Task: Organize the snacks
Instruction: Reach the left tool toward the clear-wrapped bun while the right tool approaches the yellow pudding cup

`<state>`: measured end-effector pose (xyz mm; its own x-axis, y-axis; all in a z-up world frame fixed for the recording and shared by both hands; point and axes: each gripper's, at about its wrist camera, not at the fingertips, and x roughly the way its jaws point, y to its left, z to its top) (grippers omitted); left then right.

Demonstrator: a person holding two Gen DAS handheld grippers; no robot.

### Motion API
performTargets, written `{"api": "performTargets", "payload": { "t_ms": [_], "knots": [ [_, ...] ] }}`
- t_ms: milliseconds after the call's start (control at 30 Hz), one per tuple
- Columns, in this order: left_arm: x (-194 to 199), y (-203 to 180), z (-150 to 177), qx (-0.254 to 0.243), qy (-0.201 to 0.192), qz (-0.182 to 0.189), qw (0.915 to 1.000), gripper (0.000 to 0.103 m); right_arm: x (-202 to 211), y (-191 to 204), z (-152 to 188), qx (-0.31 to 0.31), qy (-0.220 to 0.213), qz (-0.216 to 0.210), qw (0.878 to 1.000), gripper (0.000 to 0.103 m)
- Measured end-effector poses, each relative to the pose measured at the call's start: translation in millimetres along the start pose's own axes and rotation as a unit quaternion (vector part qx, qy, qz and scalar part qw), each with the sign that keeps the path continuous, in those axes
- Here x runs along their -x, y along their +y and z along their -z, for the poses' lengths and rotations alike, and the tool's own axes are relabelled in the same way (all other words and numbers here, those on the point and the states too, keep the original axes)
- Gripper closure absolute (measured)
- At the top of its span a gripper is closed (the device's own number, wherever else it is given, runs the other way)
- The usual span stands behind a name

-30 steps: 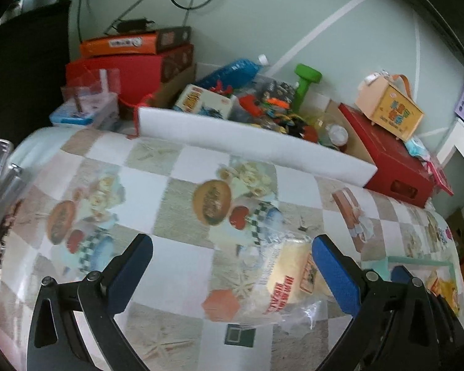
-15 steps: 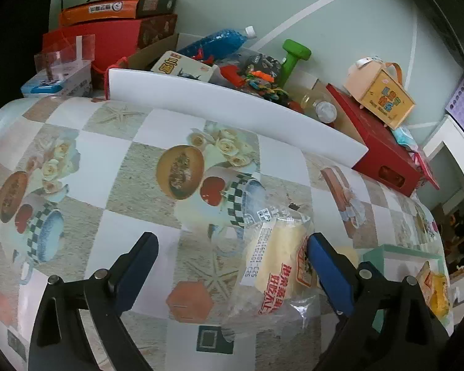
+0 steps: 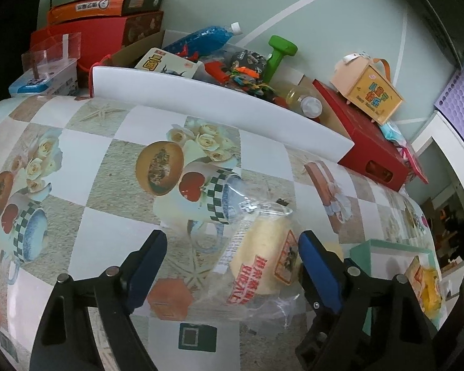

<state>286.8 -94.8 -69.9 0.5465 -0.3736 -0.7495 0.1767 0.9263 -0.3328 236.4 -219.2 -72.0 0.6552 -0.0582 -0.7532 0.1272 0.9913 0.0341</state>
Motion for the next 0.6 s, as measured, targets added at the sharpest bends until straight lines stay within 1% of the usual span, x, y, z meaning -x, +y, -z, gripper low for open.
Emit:
{"api": "performTargets", "payload": {
  "t_ms": [100, 267, 433, 533, 600],
  "knots": [
    [-0.1, -2.9, 0.8, -0.006, 0.002, 0.006, 1.0000, 0.015, 0.2, -0.4, 0.2, -0.001, 0.000, 0.000, 1.000, 0.053],
    [-5.7, -2.4, 2.4, -0.007, 0.010, -0.001, 0.9999, 0.015, 0.0, -0.3, 0.3, -0.001, 0.001, 0.000, 1.000, 0.053],
    [-1.1, 8.0, 0.8, 0.003, 0.002, -0.029, 0.9996, 0.015, -0.6, -1.0, 0.9, -0.005, 0.003, -0.002, 1.000, 0.053],
    [3.2, 20.2, -0.4, 0.020, -0.002, -0.035, 0.9992, 0.015, -0.8, -0.9, 1.1, -0.005, 0.003, -0.002, 1.000, 0.054],
    [6.5, 26.8, -0.9, 0.026, -0.005, -0.046, 0.9986, 0.015, -0.8, -1.1, 0.7, -0.004, 0.003, -0.002, 1.000, 0.054]
  ]
}}
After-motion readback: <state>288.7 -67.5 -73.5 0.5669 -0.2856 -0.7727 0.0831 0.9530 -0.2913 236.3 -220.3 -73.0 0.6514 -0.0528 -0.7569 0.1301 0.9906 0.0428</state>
